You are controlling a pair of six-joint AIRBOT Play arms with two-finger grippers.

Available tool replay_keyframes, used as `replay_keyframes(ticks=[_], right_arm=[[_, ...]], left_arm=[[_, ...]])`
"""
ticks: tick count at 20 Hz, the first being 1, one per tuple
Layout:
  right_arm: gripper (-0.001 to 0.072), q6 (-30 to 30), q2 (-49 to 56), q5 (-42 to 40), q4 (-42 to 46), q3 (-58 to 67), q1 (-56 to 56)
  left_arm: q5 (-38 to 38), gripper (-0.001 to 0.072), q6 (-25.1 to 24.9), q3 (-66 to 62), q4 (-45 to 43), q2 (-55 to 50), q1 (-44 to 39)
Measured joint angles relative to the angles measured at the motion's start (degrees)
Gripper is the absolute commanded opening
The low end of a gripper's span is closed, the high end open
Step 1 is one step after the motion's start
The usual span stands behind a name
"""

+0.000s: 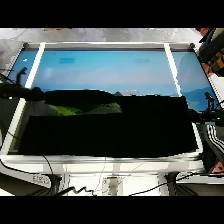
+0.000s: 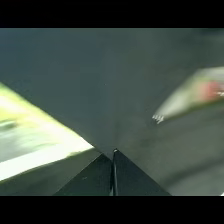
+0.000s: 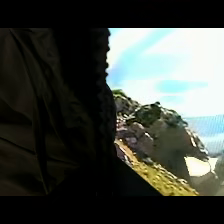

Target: Fold the clothes and pants, and hang the long-sleeved shirts on hangers.

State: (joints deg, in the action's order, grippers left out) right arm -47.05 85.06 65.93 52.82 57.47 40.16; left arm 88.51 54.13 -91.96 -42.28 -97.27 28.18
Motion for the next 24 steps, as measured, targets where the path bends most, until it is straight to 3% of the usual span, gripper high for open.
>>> replay_keyframes(ticks=[3,6,8,12,15,16,17,18,19,24], right_arm=[[0.0024,-0.1,0.0,0.6,0.0,0.0,0.0],[0.0023,-0.3,0.0,1.7,-0.1,0.0,0.0],[0.0023,-0.3,0.0,2.2,-0.1,0.0,0.0],[0.0024,-0.5,0.0,2.8,-0.1,0.0,0.0],[0.0023,-0.5,0.0,2.9,-0.1,0.0,0.0],[0.0023,-0.5,0.0,2.9,-0.1,0.0,0.0],[0.0024,-0.5,0.0,2.9,-0.1,0.0,0.0],[0.0024,-0.5,0.0,2.9,-0.1,0.0,0.0],[0.0023,-0.5,0.0,2.7,-0.1,0.0,0.0],[0.0024,-0.5,0.0,2.2,-0.1,0.0,0.0]], left_arm=[[5.5,0.0009,-1.7,-1.7,14.1,3.0,5.1],[6.3,0.001,0.0,-2.4,19.5,6.1,8.6],[3.0,0.0011,3.1,-2.5,17.5,7.5,9.2],[-7.8,0.0012,8.9,-0.1,4.6,6.6,6.9],[-17.2,0.0012,10.5,1.6,0.2,3.2,4.6],[-20.1,0.0045,10.7,1.9,-0.6,1.8,4.0],[-22.7,0.0228,10.9,2.1,-0.9,0.5,3.4],[-24.8,0.058,10.9,2.2,-1.1,-0.7,3.0],[-26.4,0.0695,11.0,2.4,-1.6,-1.9,2.8],[-28.5,0.0688,10.2,2.6,-3.5,-3.9,4.0]])
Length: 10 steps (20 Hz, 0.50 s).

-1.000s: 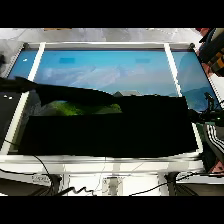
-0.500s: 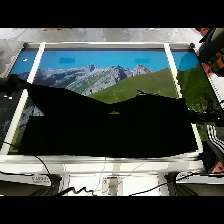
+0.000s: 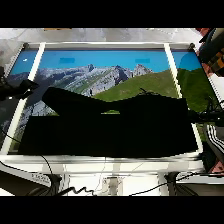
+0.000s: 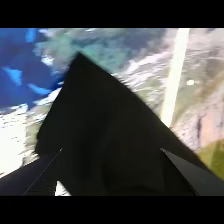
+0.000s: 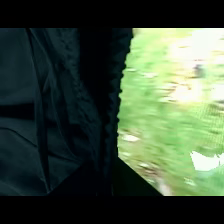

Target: Fold the clothes and pants, and hang the long-sleeved shirts on hangers.

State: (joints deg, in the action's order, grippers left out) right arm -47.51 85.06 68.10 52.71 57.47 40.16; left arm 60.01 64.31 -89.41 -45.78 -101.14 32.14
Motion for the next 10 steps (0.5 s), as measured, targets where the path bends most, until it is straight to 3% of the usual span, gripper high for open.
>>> replay_keyframes(ticks=[2,5,10], right_arm=[[0.0024,0.0,0.0,-0.1,0.0,0.0,0.0],[0.0024,0.0,0.0,-0.2,0.0,0.0,0.0],[0.0023,0.0,0.0,-0.2,0.0,0.0,0.0]], left_arm=[[3.3,0.0558,-0.2,0.0,-4.4,-0.4,0.7],[9.4,0.0554,-0.4,0.0,-10.6,-1.8,0.8],[13.7,0.0554,-1.3,0.0,-12.2,-5.4,-2.8]])
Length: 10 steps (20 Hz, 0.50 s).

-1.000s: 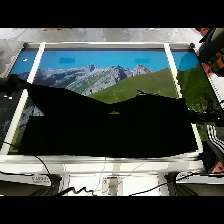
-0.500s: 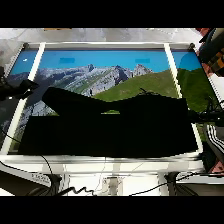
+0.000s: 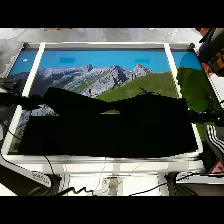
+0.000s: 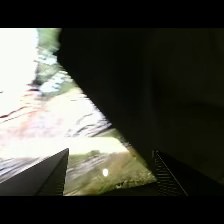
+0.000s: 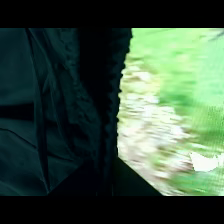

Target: Fold the clothes and pants, and hang the long-sleeved shirts on hangers.

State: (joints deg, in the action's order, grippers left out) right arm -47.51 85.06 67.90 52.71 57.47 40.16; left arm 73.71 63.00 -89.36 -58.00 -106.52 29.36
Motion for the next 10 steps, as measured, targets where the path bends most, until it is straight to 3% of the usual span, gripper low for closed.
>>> replay_keyframes(ticks=[2,4,6,7,10], right_arm=[[0.0023,0.0,0.0,0.0,0.0,0.0,0.0],[0.0024,0.0,0.0,0.0,0.0,0.0,0.0],[0.0024,0.0,0.0,0.0,0.0,0.0,0.0],[0.0024,0.0,0.0,0.0,0.0,0.0,0.0],[0.0023,0.0,0.0,0.0,0.0,0.0,0.0]], left_arm=[[0.1,0.0482,-0.4,0.0,0.0,-1.3,-2.2],[-1.0,0.0321,-0.5,0.0,0.0,-2.2,-4.2],[-3.1,0.0064,-0.8,0.0,0.0,-2.6,-6.0],[-3.6,0.0012,-1.4,0.0,0.0,-2.8,-6.8],[-4.1,0.0012,-3.0,-0.4,0.0,-2.8,-8.3]])
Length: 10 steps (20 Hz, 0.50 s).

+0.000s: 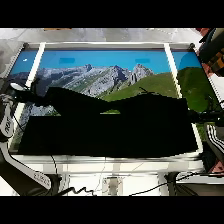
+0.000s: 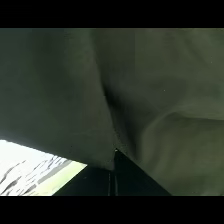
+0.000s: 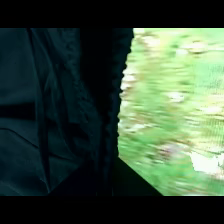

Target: Fold the clothes and pants, and hang the long-sleeved shirts on hangers.

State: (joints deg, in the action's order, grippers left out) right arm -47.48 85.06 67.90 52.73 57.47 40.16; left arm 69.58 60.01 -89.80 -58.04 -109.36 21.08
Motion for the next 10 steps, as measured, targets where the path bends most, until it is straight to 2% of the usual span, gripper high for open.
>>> replay_keyframes(ticks=[2,5,7,10], right_arm=[[0.0023,0.0,0.0,0.0,0.0,0.0,0.0],[0.0024,0.0,0.0,0.0,0.0,0.0,0.0],[0.0023,0.0,0.0,0.0,0.0,0.0,0.0],[0.0024,0.0,0.0,0.1,0.0,0.0,0.0]], left_arm=[[3.4,0.0011,-1.1,-2.0,-0.6,0.6,-0.2],[13.9,0.0011,-4.3,-7.3,-1.7,3.3,1.2],[19.3,0.0011,-6.9,-9.6,2.2,6.6,3.5],[25.7,0.0011,-10.6,-11.3,12.9,12.5,8.2]])
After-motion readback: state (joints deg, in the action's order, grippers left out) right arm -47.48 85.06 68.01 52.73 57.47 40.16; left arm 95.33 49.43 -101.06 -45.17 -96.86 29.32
